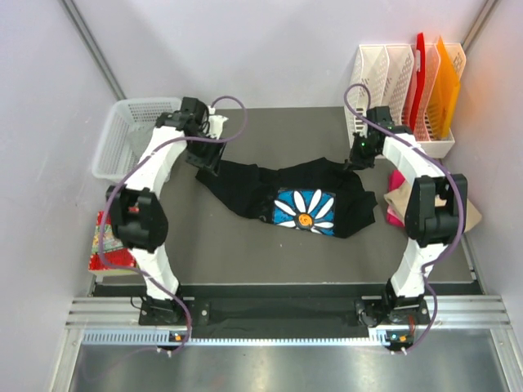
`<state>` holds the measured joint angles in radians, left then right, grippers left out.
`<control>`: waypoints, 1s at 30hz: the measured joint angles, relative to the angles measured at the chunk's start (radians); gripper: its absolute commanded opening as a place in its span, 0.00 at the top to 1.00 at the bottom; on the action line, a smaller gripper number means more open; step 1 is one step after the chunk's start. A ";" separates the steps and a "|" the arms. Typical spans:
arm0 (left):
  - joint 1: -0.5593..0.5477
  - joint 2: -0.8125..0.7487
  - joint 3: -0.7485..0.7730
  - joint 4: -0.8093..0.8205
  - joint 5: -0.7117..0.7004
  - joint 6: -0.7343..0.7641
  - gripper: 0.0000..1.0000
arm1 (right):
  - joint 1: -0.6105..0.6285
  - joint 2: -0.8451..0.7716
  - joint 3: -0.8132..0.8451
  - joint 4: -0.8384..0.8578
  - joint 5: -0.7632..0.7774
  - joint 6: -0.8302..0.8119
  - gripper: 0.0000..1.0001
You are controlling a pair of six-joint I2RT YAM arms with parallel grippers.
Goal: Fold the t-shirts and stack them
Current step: Flatten out the tshirt
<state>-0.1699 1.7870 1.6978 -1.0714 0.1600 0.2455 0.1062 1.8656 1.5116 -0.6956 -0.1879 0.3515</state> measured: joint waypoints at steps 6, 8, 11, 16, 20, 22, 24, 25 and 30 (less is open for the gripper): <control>0.010 0.356 0.297 0.025 -0.034 -0.092 0.41 | 0.013 -0.008 -0.017 0.002 -0.006 0.000 1.00; 0.014 0.438 0.359 0.023 -0.052 -0.105 0.35 | 0.014 -0.017 -0.029 -0.001 -0.007 0.000 1.00; 0.001 0.506 0.394 0.019 -0.081 -0.112 0.31 | 0.015 -0.037 -0.043 -0.002 -0.008 0.000 1.00; -0.046 0.518 0.394 0.012 -0.108 -0.117 0.40 | 0.015 -0.060 -0.048 -0.002 -0.009 -0.001 1.00; -0.066 0.518 0.393 0.003 -0.111 -0.122 0.87 | 0.015 -0.066 -0.048 -0.003 -0.011 -0.001 1.00; -0.064 0.518 0.392 -0.003 -0.120 -0.117 0.91 | 0.015 -0.066 -0.048 -0.005 -0.012 -0.001 1.00; -0.060 0.518 0.385 -0.003 -0.126 -0.116 0.86 | 0.015 -0.066 -0.048 -0.005 -0.013 -0.001 1.00; -0.059 0.518 0.371 0.002 -0.130 -0.115 0.81 | 0.015 -0.066 -0.048 -0.006 -0.014 -0.001 1.00; -0.055 0.518 0.294 0.002 -0.144 -0.108 0.42 | 0.015 -0.066 -0.046 -0.010 -0.018 -0.001 1.00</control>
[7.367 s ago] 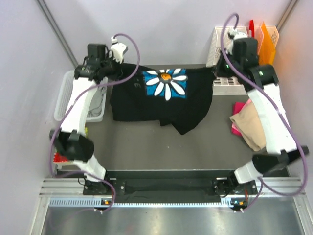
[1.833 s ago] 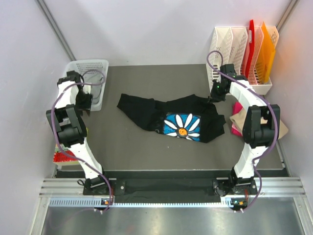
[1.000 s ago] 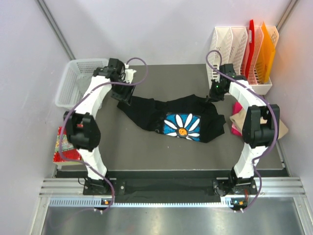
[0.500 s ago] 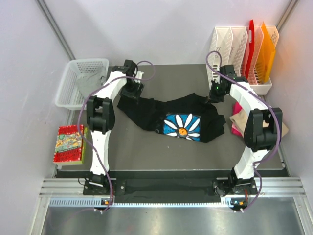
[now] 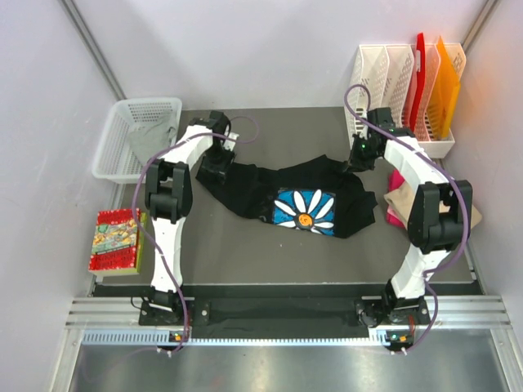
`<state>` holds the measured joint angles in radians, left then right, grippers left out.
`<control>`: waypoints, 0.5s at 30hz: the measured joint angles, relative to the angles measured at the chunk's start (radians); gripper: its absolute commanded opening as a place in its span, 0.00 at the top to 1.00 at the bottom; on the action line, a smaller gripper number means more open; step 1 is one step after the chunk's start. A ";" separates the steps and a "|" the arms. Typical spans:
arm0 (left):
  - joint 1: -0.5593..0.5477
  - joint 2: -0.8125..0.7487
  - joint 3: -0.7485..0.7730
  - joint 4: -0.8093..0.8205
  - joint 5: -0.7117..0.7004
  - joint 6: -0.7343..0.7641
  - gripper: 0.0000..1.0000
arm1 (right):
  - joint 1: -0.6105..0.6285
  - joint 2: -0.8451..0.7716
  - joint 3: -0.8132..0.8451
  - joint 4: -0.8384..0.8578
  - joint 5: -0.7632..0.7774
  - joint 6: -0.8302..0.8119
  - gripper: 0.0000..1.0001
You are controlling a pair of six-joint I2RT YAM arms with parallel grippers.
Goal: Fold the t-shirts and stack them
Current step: Flatten out the tshirt
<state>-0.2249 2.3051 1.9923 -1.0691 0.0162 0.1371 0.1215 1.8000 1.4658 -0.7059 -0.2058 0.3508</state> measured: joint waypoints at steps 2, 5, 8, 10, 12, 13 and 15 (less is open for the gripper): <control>0.000 0.000 -0.017 0.001 -0.016 0.000 0.35 | 0.000 0.000 0.003 0.000 -0.002 0.000 1.00; 0.000 0.000 -0.022 0.006 -0.037 -0.002 0.33 | 0.000 0.000 0.003 -0.001 -0.004 0.000 1.00; 0.000 0.000 -0.024 0.019 -0.048 -0.001 0.44 | 0.000 0.000 0.003 -0.001 -0.006 0.000 1.00; 0.000 0.000 -0.031 0.026 -0.048 -0.003 0.79 | 0.000 0.000 0.003 -0.001 -0.008 0.000 1.00; 0.000 0.000 -0.046 0.032 -0.046 -0.005 1.00 | 0.000 0.000 0.003 0.001 -0.011 0.000 1.00; 0.000 0.000 -0.057 0.034 -0.045 -0.005 1.00 | 0.000 0.000 0.003 0.001 -0.013 0.000 1.00; -0.001 -0.006 -0.070 0.041 -0.043 -0.004 1.00 | 0.000 0.000 0.003 0.001 -0.016 0.000 1.00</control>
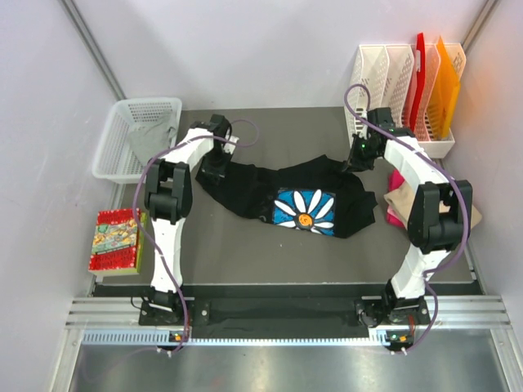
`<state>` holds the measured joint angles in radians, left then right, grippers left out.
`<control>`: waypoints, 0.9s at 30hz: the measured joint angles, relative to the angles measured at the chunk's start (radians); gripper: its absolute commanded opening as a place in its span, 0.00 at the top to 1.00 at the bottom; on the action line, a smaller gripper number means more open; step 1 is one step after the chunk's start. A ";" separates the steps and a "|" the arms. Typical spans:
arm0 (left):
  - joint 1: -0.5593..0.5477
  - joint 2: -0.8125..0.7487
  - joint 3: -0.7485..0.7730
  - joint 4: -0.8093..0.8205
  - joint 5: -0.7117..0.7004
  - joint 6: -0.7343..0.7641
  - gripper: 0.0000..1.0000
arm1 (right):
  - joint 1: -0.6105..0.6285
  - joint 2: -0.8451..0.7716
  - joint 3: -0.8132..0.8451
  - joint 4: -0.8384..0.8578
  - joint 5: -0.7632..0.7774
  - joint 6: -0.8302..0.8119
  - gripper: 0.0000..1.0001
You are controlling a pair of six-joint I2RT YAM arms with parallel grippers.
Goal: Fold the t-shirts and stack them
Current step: Flatten out the tshirt
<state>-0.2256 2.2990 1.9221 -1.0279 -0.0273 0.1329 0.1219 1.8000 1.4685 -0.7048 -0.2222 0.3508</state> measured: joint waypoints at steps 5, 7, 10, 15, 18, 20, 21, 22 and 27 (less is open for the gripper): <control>0.001 -0.014 -0.014 0.012 0.005 0.008 1.00 | 0.000 0.000 0.001 0.000 0.000 0.000 1.00; 0.002 -0.019 -0.010 0.002 0.010 0.027 1.00 | 0.000 0.000 0.007 -0.004 0.000 0.000 1.00; 0.009 -0.054 0.000 -0.023 0.039 0.069 1.00 | 0.000 -0.001 0.029 -0.014 0.002 -0.002 1.00; 0.044 -0.274 -0.079 -0.026 0.109 0.156 1.00 | 0.000 -0.031 0.039 -0.019 0.008 -0.003 1.00; 0.089 -0.496 -0.259 -0.018 0.137 0.208 1.00 | 0.000 -0.051 0.037 -0.018 0.015 -0.006 1.00; 0.114 -0.591 -0.360 -0.016 0.138 0.223 1.00 | 0.000 -0.061 0.034 -0.016 0.016 -0.008 1.00; 0.122 -0.608 -0.386 -0.019 0.139 0.229 1.00 | 0.000 -0.064 0.030 -0.015 0.016 -0.008 1.00; 0.126 -0.612 -0.405 -0.024 0.142 0.233 1.00 | 0.000 -0.065 0.028 -0.016 0.016 -0.008 1.00; 0.126 -0.557 -0.447 -0.018 0.169 0.266 0.99 | 0.000 -0.066 0.023 -0.020 0.022 -0.009 1.00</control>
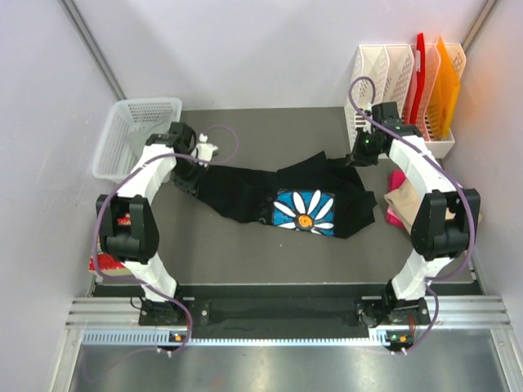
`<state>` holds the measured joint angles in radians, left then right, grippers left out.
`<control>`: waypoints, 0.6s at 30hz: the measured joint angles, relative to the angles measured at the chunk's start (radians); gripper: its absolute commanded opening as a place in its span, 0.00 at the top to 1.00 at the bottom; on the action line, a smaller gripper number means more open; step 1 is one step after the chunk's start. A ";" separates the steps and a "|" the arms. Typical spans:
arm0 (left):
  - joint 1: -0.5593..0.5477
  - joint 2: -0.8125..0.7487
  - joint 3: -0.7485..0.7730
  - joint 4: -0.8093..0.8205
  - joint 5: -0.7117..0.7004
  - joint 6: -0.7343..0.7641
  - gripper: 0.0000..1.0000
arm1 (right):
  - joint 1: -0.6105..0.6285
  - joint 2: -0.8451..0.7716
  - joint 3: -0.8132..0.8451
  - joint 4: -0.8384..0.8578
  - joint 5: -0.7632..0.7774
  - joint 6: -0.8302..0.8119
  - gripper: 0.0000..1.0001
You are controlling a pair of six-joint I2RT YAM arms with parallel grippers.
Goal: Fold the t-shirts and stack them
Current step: Flatten out the tshirt
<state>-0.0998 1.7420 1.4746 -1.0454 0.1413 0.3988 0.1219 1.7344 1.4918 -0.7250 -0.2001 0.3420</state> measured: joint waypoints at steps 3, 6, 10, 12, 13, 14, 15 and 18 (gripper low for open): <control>0.011 -0.011 -0.109 0.012 -0.008 0.048 0.67 | 0.000 -0.007 0.000 -0.004 0.013 -0.001 1.00; 0.054 -0.024 -0.227 0.004 -0.026 0.095 0.54 | 0.000 -0.035 -0.020 -0.009 0.024 -0.002 1.00; 0.142 -0.041 -0.298 -0.022 -0.050 0.152 0.54 | -0.001 -0.081 -0.039 -0.031 0.038 -0.002 1.00; 0.177 -0.063 -0.302 -0.022 -0.077 0.178 0.53 | -0.001 -0.098 -0.039 -0.040 0.047 -0.002 1.00; 0.185 -0.072 -0.301 -0.018 -0.085 0.180 0.53 | -0.001 -0.104 -0.039 -0.043 0.050 -0.002 1.00; 0.191 -0.081 -0.292 -0.015 -0.096 0.181 0.53 | -0.001 -0.107 -0.039 -0.046 0.053 -0.002 1.00; 0.193 -0.082 -0.280 -0.013 -0.102 0.175 0.52 | -0.001 -0.108 -0.039 -0.047 0.054 -0.002 1.00; 0.193 -0.042 -0.160 -0.010 -0.098 0.116 0.51 | -0.001 -0.109 -0.039 -0.047 0.056 -0.002 1.00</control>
<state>0.0937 1.7004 1.3148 -1.0554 0.0437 0.5152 0.1211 1.6257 1.4528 -0.7715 -0.1440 0.3401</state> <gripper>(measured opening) 0.478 0.010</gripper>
